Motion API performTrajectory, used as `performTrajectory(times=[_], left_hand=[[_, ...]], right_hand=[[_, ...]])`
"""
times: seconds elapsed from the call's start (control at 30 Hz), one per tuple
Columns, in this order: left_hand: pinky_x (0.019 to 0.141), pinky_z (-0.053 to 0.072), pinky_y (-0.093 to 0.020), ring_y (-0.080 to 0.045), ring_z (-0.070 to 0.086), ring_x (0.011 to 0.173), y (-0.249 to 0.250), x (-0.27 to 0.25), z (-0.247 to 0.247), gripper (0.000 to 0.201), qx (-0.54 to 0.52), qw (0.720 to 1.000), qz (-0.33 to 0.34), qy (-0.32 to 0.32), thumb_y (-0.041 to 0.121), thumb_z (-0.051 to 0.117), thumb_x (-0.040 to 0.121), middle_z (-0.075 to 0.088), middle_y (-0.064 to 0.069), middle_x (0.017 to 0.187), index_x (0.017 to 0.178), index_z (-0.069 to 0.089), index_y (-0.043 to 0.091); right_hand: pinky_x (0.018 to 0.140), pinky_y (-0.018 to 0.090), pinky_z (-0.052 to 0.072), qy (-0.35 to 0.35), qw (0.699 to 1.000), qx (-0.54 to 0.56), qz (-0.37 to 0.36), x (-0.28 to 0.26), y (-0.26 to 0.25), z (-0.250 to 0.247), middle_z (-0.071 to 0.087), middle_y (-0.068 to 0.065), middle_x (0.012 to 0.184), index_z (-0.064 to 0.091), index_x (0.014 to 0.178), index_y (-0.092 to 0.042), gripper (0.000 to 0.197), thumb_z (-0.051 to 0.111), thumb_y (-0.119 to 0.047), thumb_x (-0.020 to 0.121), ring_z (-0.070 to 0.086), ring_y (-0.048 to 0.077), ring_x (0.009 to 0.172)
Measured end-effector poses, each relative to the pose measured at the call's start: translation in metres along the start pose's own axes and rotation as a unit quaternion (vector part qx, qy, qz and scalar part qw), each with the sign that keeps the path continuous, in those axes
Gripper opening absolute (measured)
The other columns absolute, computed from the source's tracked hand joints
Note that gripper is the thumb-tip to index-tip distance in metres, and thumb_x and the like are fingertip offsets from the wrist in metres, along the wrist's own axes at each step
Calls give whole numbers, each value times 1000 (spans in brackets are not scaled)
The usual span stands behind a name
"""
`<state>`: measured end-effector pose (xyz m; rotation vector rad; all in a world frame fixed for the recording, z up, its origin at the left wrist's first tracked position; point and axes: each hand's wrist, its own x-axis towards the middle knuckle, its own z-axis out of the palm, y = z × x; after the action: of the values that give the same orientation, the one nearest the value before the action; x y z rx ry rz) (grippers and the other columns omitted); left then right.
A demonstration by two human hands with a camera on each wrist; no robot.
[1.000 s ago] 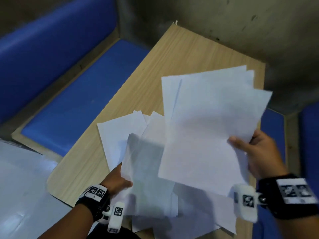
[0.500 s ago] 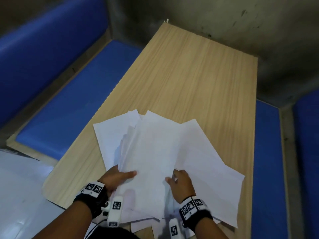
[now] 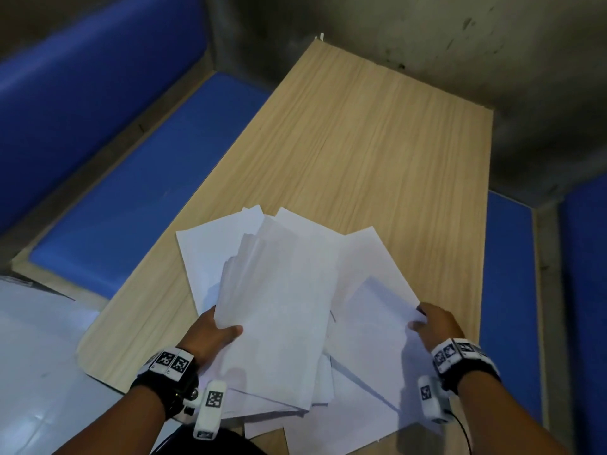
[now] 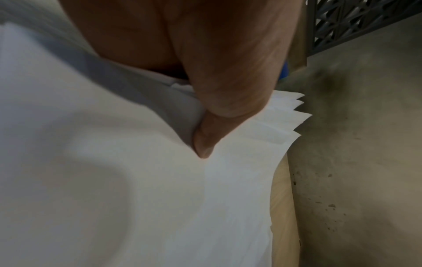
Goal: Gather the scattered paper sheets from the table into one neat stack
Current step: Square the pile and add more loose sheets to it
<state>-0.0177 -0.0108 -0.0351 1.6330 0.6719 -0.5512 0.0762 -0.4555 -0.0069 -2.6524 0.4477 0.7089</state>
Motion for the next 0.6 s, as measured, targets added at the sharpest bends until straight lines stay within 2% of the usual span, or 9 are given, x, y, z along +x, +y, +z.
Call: performTrajectory(times=[0.1, 0.2, 0.27, 0.33, 0.37, 0.47, 0.5, 0.57, 0.6], left_hand=[[94, 55, -49, -26, 70, 99, -5, 0, -7, 60, 1, 1000, -3, 19, 35, 75, 66, 75, -4, 108, 124, 64, 22], [96, 55, -51, -26, 71, 100, -9, -2, -9, 62, -14, 1000, 2, 28, 35, 76, 66, 76, -4, 109, 126, 64, 21], [95, 55, -51, -26, 72, 99, -5, -4, -7, 56, -18, 1000, 10, 20, 32, 77, 71, 77, -3, 108, 124, 65, 22], [93, 57, -47, -24, 73, 98, 2, -8, -2, 47, -22, 999, 22, 8, 23, 78, 80, 77, -3, 108, 125, 65, 20], [92, 57, -45, -24, 73, 98, 6, -10, 2, 45, -30, 999, 25, 2, 20, 78, 82, 77, -3, 107, 125, 65, 19], [94, 57, -47, -30, 73, 103, 24, -20, 18, 49, -64, 997, 33, -35, 22, 81, 76, 78, -5, 108, 122, 65, 18], [93, 57, -46, -31, 72, 104, 30, -24, 24, 43, -77, 995, 32, -57, 20, 79, 80, 78, -6, 107, 120, 66, 17], [78, 60, -37, -25, 76, 88, 43, -34, 35, 14, -107, 988, 29, -106, 16, 65, 96, 79, -4, 92, 109, 71, 13], [68, 58, -32, -19, 74, 74, 49, -38, 40, 14, -121, 985, 22, -125, 18, 59, 100, 77, -2, 80, 100, 72, 12]], right_hand=[[62, 27, 45, 4, 994, 98, -53, -24, -1, -37, 67, 9, 91, 64, 92, -14, 9, 70, -9, 86, 63, 26, 84], [66, 30, 48, 28, 976, 194, -95, -59, -5, -74, 73, -4, 88, 69, 101, -18, 20, 74, -10, 83, 68, 22, 88], [65, 30, 53, 9, 951, 290, -105, -85, -17, -88, 76, -16, 83, 71, 101, -22, 33, 82, -35, 73, 71, 13, 85], [68, 29, 61, 10, 929, 353, -110, -100, -30, -85, 78, -15, 91, 73, 101, -21, 68, 85, -64, 49, 73, 7, 85], [73, 29, 61, 18, 915, 387, -110, -102, -38, -76, 78, -10, 96, 73, 102, -19, 72, 85, -64, 48, 74, 8, 87], [87, 43, 59, 7, 872, 480, -99, -104, -64, -25, 77, 5, 104, 70, 109, -12, 38, 81, -24, 74, 72, 27, 100], [89, 46, 57, 10, 872, 482, -87, -103, -73, -6, 76, 7, 106, 67, 111, -12, 37, 80, -17, 76, 71, 30, 102], [92, 45, 55, 5, 870, 490, -58, -101, -83, 24, 70, 5, 114, 54, 121, -18, 62, 87, -19, 68, 68, 26, 106], [94, 45, 54, -8, 858, 511, -38, -99, -85, 34, 67, 3, 118, 47, 126, -23, 80, 93, -24, 61, 66, 23, 109]])
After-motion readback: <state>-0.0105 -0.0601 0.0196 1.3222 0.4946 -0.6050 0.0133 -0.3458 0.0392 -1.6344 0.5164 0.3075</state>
